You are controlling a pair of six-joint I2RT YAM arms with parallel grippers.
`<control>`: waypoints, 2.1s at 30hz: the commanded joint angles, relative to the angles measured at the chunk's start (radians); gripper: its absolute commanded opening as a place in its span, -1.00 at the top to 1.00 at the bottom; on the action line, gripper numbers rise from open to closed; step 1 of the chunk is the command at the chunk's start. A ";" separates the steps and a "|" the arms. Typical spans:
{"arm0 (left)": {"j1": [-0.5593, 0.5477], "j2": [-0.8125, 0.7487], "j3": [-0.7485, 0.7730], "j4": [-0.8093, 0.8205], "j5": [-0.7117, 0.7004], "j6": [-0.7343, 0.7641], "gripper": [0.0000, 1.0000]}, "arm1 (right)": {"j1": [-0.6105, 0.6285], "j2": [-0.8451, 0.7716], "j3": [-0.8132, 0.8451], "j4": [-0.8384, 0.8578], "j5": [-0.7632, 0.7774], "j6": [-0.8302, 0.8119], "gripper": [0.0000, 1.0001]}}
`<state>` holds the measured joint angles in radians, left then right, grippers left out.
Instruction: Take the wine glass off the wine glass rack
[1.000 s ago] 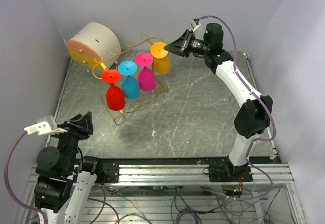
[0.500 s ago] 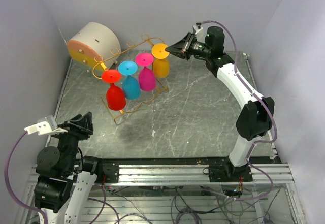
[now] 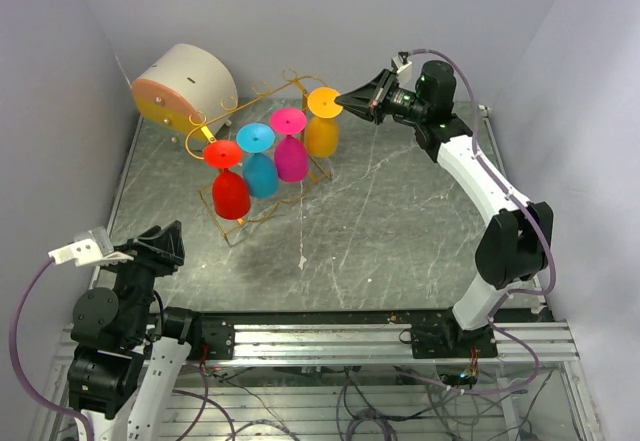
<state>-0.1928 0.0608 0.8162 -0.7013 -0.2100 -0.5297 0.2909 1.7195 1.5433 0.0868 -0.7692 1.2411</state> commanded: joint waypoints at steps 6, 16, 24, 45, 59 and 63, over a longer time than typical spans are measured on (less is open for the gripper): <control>-0.004 0.012 0.021 0.000 -0.011 -0.006 -0.24 | -0.012 -0.033 0.001 0.046 -0.041 0.012 1.00; -0.004 0.013 0.022 -0.003 -0.012 -0.006 -0.24 | -0.010 0.004 0.006 0.061 -0.050 0.035 1.00; -0.003 0.011 0.022 -0.003 -0.012 -0.007 -0.24 | -0.003 0.055 0.034 0.044 -0.069 0.027 1.00; -0.004 0.116 0.132 0.056 0.092 0.003 -0.37 | -0.002 -0.372 -0.179 -0.358 0.171 -0.577 1.00; 0.001 0.700 0.538 0.296 0.942 -0.442 -0.27 | 0.176 -0.966 -0.458 -0.612 0.775 -1.022 1.00; 0.001 0.750 0.564 0.276 0.966 -0.484 -0.27 | 0.181 -1.004 -0.454 -0.639 0.820 -1.032 1.00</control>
<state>-0.1925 0.8089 1.3182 -0.4591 0.6163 -0.9119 0.4614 0.7353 1.0874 -0.5137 -0.0757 0.2741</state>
